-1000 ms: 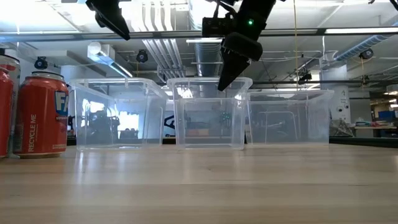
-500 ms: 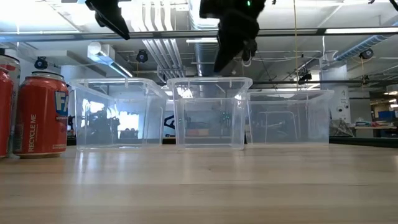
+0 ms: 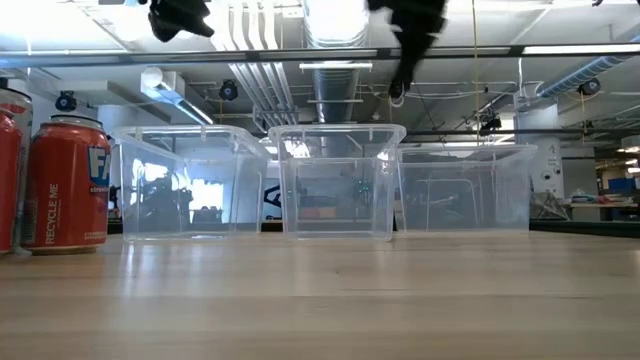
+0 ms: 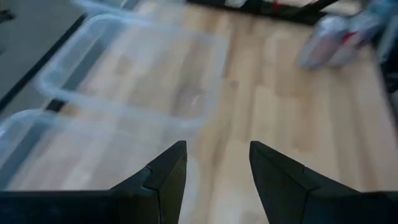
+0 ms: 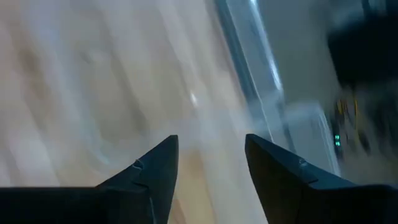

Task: Sort soda cans
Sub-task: Adjust the transparent bins

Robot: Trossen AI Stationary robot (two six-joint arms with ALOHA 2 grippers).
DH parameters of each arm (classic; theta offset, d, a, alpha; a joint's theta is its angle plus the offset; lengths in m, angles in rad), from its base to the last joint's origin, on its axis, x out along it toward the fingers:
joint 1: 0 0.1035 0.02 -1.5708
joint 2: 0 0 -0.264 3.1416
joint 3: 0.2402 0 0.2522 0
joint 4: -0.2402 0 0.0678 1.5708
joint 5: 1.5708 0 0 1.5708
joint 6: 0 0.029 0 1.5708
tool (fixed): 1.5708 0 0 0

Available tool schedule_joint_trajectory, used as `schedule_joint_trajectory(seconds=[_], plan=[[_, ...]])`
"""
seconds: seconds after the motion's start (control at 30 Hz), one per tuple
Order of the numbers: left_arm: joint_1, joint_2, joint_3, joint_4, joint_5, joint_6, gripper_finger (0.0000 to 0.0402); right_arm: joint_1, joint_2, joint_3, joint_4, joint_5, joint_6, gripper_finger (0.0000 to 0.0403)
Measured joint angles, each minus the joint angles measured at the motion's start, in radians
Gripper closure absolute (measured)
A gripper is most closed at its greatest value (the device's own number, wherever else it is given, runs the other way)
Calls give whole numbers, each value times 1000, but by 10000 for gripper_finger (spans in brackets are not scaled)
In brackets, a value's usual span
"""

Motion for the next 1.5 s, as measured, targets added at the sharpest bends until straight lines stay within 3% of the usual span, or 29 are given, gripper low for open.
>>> schedule_joint_trajectory(seconds=[0.13,0.33,0.53,0.9,1.03,1.27,1.5], plan=[[-8,-57,-111,111,3,-18,241,-79,-58,-85,-70,-14,-17,193],[-16,-89,-246,366,34,-120,241,-258,-142,-210,-37,-157,-192,176],[-22,-89,-347,636,86,-128,241,-397,-167,-275,35,-291,-352,184],[-23,-38,-362,682,89,-124,241,-475,-1,-290,30,-322,-443,231],[-23,-9,-362,681,89,-115,241,-503,24,-290,15,-325,-343,264],[-23,33,-362,680,89,-88,241,-518,22,-290,-34,-369,-118,370],[-23,26,-362,671,114,-44,241,-517,-4,-289,-81,-372,126,367]])
